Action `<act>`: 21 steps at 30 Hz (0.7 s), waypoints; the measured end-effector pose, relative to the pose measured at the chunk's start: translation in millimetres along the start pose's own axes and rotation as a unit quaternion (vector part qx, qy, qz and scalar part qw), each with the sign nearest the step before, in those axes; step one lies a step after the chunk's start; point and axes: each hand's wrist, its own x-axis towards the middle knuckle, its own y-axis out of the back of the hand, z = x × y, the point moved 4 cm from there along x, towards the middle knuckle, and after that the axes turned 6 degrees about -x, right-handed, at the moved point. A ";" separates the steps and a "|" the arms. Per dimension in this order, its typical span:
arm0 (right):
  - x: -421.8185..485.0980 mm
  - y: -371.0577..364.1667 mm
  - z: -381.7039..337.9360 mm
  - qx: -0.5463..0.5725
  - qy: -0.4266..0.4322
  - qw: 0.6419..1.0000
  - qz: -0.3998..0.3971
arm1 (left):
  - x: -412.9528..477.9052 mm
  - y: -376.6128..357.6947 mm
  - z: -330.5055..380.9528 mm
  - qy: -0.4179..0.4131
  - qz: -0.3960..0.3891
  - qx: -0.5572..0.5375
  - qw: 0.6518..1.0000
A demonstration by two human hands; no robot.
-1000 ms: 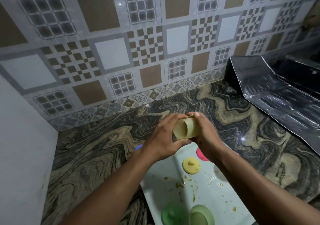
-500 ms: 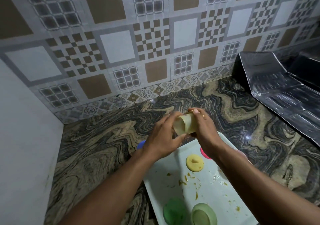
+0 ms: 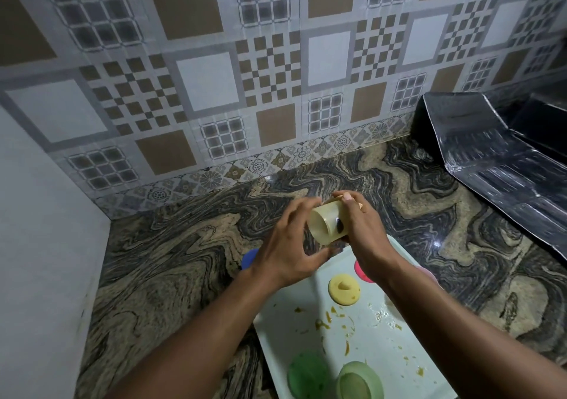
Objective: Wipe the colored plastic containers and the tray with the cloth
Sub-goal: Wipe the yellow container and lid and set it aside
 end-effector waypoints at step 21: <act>4.6 29.9 28.1 0.069 -0.267 0.960 -0.045 | 4.9 6.9 -54.1 0.109 -0.127 0.159 0.973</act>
